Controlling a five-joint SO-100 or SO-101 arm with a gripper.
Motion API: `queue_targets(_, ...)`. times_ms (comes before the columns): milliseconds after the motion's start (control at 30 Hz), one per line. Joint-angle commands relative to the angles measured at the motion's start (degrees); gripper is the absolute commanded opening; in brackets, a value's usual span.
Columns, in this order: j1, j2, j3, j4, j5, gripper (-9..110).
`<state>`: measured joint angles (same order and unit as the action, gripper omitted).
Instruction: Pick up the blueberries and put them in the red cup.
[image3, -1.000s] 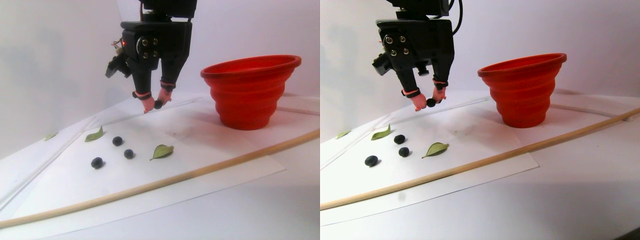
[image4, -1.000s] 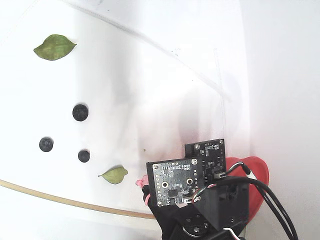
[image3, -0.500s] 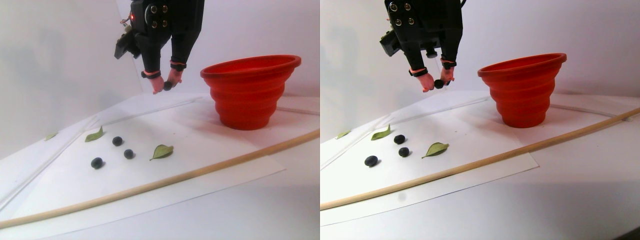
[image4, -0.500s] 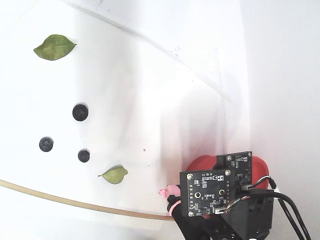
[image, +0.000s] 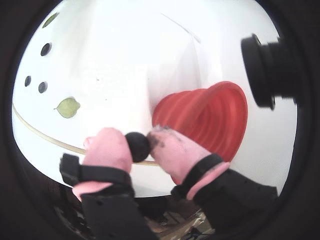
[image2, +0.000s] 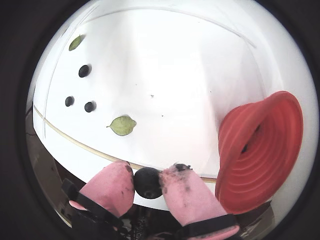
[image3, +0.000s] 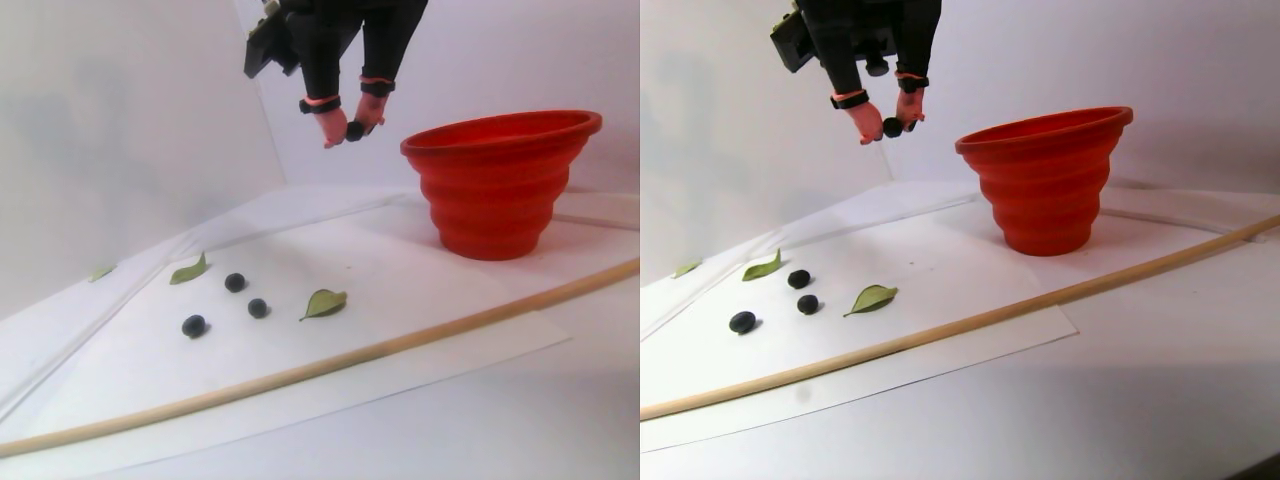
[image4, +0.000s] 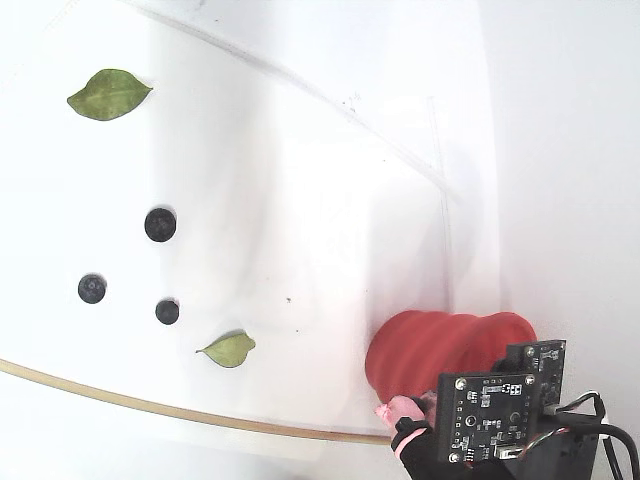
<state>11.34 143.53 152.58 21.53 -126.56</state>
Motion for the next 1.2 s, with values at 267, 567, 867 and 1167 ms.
queue_targets(267,5.89,4.83,-4.75,1.49,1.85,10)
queue_targets(567,10.55,-0.53,-9.67,1.14,3.78,10)
queue_targets(867,13.36,-3.96,-11.87,-0.62,4.22,10)
queue_targets(1167,15.29,-6.5,-13.01,-2.29,3.78,10)
